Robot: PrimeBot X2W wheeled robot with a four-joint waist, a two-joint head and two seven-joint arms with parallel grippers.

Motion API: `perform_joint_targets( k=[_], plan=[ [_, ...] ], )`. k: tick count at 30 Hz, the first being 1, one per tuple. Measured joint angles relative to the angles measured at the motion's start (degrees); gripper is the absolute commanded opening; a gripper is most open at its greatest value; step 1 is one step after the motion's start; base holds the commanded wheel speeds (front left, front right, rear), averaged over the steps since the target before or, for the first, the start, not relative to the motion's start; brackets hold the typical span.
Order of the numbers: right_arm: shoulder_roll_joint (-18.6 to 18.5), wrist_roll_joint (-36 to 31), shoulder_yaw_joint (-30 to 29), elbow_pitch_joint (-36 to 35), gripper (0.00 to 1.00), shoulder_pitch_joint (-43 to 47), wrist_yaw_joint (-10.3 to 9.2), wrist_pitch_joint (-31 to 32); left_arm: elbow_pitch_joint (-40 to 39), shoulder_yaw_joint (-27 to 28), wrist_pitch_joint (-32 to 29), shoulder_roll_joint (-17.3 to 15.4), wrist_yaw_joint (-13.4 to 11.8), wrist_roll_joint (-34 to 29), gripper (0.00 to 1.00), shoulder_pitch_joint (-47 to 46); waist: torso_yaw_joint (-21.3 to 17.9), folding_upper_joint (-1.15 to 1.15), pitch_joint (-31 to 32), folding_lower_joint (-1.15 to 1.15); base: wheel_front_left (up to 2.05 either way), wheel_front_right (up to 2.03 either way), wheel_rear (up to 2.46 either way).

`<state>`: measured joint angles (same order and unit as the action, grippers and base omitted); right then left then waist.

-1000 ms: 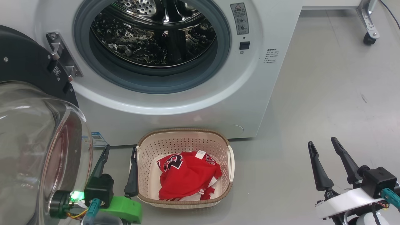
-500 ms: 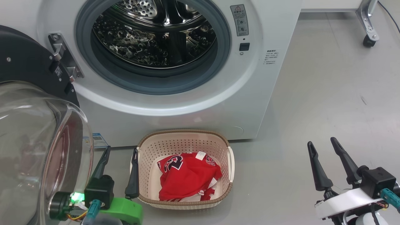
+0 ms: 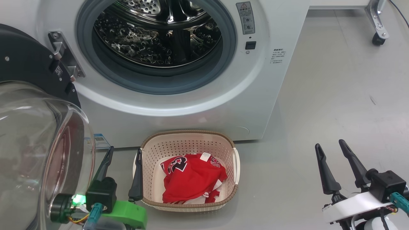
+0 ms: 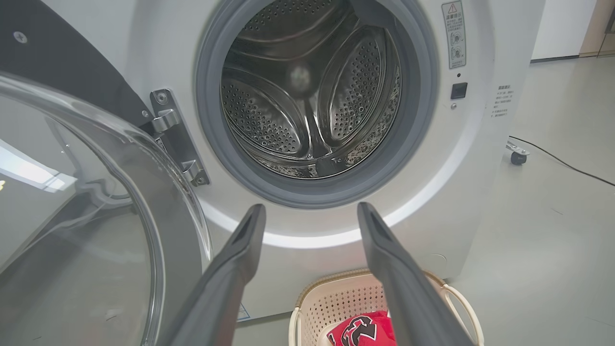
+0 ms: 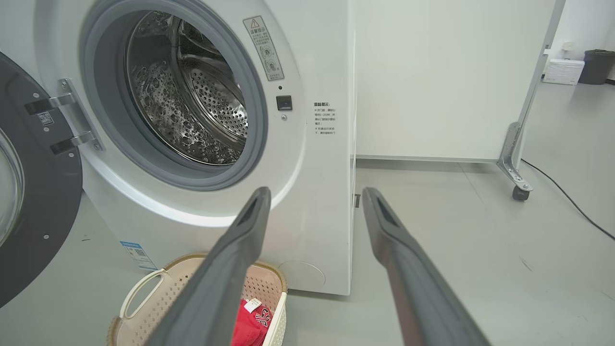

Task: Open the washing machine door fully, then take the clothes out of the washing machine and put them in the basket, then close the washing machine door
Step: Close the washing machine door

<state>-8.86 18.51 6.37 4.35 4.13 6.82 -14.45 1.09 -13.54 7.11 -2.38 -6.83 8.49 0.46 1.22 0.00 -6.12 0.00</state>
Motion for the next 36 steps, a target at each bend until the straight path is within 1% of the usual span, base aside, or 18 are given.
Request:
perform_joint_targets(
  k=[12, 20, 25, 36],
  plan=[
    [0.0, 0.0, -0.3, 0.0, 1.00, 0.0, 0.00, 0.0, -1.0, -0.2, -0.6, 0.0, 0.0, 0.0, 1.00, 0.1, 0.0, 0.00, -0.7, 0.00, -0.20, 0.20, 0.00],
    [0.0, 0.0, -0.4, 0.0, 1.00, 0.0, 0.01, 0.0, -1.6, -0.4, -1.1, 0.0, 0.0, 0.0, 1.00, 0.1, 0.1, 0.00, -1.0, 0.00, -0.65, 0.65, 0.00],
    [0.0, 0.0, -0.4, 0.0, 1.00, 0.0, 0.01, 0.0, -1.8, -1.5, -1.4, -0.1, 0.0, 0.0, 1.00, 0.1, 0.1, 0.00, -1.0, 0.00, -0.78, 0.78, 0.00],
    [0.0, 0.0, -0.5, 0.0, 1.00, 0.0, 0.02, 0.0, -2.2, -1.1, -1.5, -0.1, 0.0, 0.0, 1.00, 0.1, 0.2, 0.00, -1.0, 0.00, -0.44, 0.44, 0.00]
  ],
)
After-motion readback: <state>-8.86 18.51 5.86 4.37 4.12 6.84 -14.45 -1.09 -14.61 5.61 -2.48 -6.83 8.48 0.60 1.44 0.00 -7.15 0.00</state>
